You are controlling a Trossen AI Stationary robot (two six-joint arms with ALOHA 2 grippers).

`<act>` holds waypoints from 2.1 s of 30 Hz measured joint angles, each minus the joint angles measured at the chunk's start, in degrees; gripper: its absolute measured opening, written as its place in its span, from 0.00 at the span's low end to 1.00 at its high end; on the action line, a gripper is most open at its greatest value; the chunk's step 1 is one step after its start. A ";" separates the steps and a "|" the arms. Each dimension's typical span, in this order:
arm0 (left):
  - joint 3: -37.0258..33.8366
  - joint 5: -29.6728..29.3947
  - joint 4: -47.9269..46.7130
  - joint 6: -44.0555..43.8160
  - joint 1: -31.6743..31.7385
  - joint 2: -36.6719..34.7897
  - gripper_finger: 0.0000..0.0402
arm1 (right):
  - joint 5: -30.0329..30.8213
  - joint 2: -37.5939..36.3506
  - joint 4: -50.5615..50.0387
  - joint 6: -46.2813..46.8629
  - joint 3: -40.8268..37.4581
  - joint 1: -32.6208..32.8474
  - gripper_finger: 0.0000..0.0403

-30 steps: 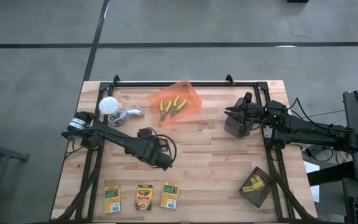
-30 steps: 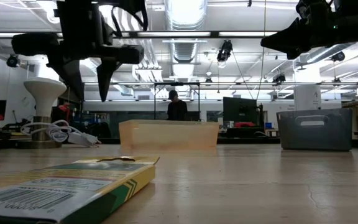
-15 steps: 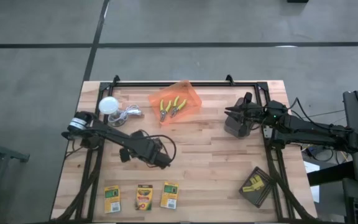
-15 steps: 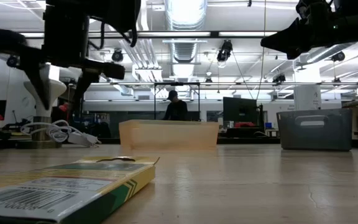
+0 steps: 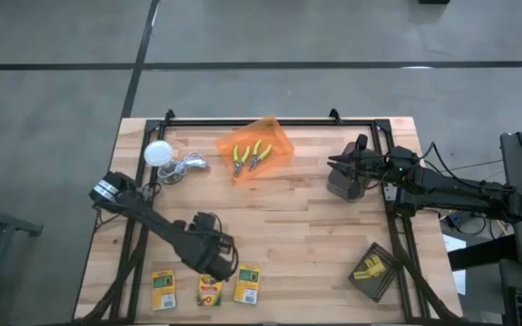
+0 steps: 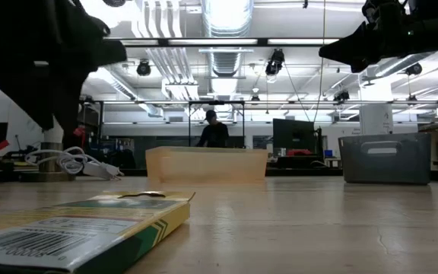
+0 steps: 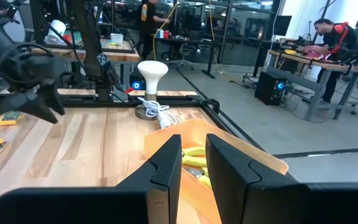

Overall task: Pick & Place School Supplies
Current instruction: Put the crayon box into the light black bin

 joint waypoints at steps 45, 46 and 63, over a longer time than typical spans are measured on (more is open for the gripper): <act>-7.59 5.09 -1.41 -5.76 -21.58 -16.41 0.45 | 0.00 -0.01 0.00 0.00 0.00 -0.02 0.17; -9.09 5.25 0.04 -6.33 -21.78 -17.10 0.45 | 0.00 0.00 -0.02 0.00 0.00 -0.02 0.17; -37.24 9.90 34.41 1.91 -26.40 -43.60 0.45 | 0.00 0.00 0.00 0.00 0.00 -0.02 0.17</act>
